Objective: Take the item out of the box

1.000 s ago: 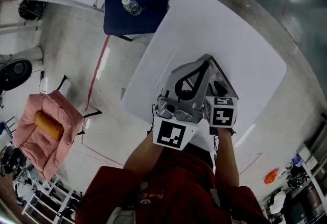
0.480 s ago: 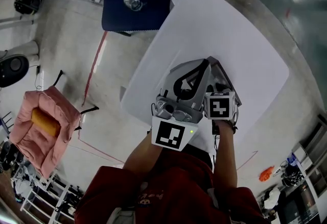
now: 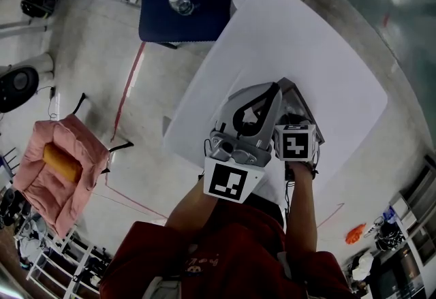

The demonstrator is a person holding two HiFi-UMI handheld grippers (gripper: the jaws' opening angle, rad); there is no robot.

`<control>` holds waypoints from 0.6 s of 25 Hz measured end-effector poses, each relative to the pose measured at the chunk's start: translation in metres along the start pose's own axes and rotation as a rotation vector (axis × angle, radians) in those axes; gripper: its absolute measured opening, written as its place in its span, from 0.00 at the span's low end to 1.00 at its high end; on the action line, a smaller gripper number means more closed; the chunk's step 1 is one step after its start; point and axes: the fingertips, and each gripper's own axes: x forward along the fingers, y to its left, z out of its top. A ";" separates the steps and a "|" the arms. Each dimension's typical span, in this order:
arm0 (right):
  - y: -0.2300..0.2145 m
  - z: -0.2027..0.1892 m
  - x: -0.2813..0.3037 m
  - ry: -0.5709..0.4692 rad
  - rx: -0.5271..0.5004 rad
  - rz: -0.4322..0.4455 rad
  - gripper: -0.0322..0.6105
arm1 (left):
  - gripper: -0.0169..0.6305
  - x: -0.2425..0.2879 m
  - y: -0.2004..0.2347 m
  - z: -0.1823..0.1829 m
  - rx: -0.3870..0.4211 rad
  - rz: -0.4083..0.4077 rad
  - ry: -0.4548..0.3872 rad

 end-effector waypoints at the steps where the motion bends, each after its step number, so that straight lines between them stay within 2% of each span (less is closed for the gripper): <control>1: 0.001 0.000 0.000 -0.007 0.001 0.003 0.09 | 0.03 -0.001 -0.001 0.001 0.003 -0.002 -0.002; 9: 0.003 -0.004 -0.010 -0.060 -0.017 0.013 0.06 | 0.03 -0.013 -0.016 0.017 0.029 -0.002 -0.004; 15: 0.004 -0.002 -0.035 -0.163 -0.005 0.016 0.06 | 0.03 -0.022 -0.031 0.036 0.062 0.000 -0.024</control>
